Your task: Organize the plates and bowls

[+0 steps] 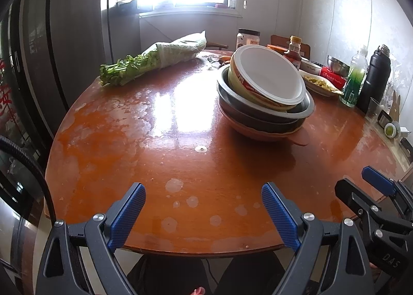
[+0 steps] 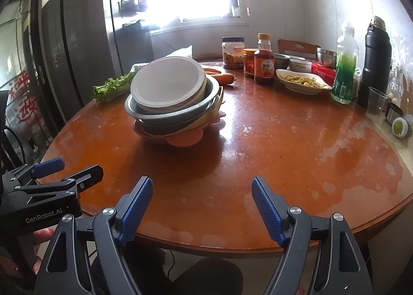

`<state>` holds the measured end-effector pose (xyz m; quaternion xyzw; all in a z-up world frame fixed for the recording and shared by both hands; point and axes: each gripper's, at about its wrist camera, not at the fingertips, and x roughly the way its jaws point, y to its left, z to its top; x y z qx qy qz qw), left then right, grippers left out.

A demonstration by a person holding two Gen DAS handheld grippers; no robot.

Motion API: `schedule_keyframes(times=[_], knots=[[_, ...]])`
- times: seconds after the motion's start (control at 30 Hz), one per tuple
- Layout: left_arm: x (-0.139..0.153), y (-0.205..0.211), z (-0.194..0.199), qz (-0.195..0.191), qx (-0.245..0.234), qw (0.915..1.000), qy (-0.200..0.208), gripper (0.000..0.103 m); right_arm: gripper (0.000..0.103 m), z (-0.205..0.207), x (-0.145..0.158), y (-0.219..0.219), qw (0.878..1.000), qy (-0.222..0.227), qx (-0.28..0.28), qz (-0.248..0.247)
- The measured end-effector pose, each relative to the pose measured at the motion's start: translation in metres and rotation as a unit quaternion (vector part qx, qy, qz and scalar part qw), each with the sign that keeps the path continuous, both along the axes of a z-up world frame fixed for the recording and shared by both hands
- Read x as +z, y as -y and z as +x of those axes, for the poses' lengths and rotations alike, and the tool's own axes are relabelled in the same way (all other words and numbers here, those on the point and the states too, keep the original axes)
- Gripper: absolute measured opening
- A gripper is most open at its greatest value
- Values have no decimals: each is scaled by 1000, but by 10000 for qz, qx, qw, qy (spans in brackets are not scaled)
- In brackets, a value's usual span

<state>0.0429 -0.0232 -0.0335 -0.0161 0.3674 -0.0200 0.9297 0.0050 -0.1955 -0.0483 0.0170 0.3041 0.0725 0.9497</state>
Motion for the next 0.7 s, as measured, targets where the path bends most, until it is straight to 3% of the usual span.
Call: schedule_keyframes(times=[0.7], knots=[[-1,1,-2,81,19,10000,15,91,80,-2,-1,0,10000,-32,10,15]])
